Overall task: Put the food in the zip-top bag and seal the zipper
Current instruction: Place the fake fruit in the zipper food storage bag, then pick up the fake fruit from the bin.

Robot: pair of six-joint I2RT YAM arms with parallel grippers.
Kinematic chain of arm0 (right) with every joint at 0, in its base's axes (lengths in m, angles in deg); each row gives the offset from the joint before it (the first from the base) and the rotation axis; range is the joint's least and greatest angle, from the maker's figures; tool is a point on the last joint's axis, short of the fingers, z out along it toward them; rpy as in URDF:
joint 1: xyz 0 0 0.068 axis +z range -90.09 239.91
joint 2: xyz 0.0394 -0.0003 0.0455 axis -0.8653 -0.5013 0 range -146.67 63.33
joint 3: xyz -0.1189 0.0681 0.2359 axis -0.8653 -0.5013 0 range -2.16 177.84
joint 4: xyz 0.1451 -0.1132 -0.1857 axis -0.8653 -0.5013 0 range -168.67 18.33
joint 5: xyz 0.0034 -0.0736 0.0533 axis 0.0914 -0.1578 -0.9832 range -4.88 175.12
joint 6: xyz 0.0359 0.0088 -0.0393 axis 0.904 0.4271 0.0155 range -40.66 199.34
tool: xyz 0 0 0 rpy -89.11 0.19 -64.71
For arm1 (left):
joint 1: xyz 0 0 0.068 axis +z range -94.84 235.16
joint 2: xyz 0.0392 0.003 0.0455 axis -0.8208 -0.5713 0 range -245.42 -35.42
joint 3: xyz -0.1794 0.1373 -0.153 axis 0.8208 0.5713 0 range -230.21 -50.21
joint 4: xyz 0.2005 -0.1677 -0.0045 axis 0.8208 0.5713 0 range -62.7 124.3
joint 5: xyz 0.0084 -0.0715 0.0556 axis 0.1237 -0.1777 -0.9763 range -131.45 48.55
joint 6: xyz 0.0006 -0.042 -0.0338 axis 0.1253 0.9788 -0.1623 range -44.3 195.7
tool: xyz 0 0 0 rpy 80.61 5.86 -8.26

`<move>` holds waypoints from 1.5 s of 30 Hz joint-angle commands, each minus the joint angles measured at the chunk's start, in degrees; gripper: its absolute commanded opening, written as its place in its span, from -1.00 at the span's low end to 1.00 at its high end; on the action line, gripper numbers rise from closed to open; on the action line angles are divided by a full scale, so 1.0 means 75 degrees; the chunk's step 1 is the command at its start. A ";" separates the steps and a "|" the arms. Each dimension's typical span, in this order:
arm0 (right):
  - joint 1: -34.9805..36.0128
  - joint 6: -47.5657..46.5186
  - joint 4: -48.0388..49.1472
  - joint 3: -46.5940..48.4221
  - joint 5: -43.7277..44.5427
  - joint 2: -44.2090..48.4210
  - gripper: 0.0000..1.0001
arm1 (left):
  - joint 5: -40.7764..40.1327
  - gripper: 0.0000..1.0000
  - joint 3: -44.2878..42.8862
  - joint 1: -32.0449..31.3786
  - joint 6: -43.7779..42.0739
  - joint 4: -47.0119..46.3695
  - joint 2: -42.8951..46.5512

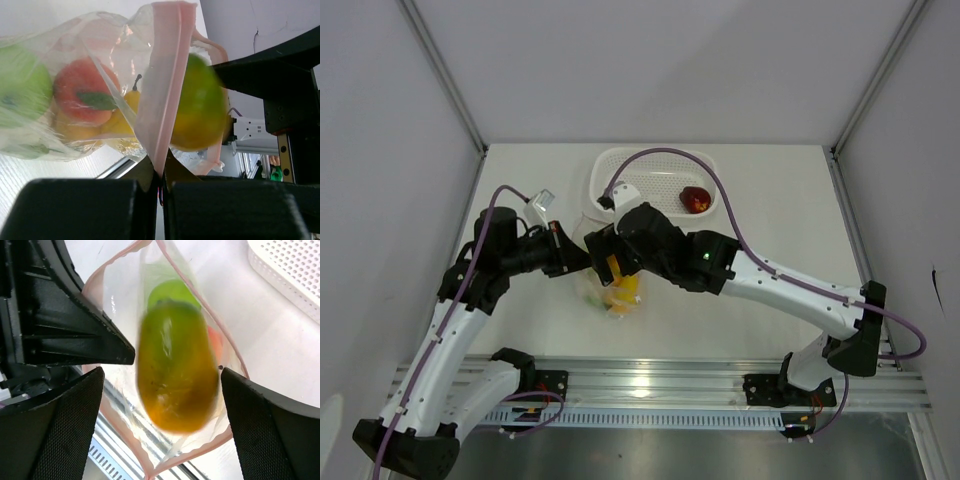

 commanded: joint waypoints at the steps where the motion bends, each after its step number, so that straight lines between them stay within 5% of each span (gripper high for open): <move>1: -0.0029 -0.0327 0.0105 0.0389 0.0318 0.0015 0.99 | 0.0227 -0.99 -0.0031 -0.0024 -0.0017 -0.0221 0.0138; 12: -0.0392 -0.0995 0.0480 0.0938 0.0530 0.0449 0.99 | 0.0180 -0.99 0.0028 -0.0024 -0.0041 -0.0197 0.0126; 18: -0.1551 -0.1452 0.0386 0.2098 -0.0068 0.0531 0.99 | 0.0203 -0.99 0.0063 -0.0024 0.0018 -0.0291 0.0079; 24: -0.3250 -0.1594 0.1335 0.1854 -0.0010 0.0321 0.97 | 0.0215 -0.99 0.0005 -0.0024 0.0006 -0.0279 0.0032; 33: -0.5055 -0.1441 0.0025 0.3855 -0.0138 -0.2712 0.95 | 0.0215 -0.99 0.0074 -0.0024 0.0006 -0.0197 0.0079; 45: -0.5268 -0.1992 -0.1195 0.5475 0.0506 -0.5795 0.98 | 0.0226 -0.99 0.0402 -0.0024 -0.0041 -0.0080 0.0232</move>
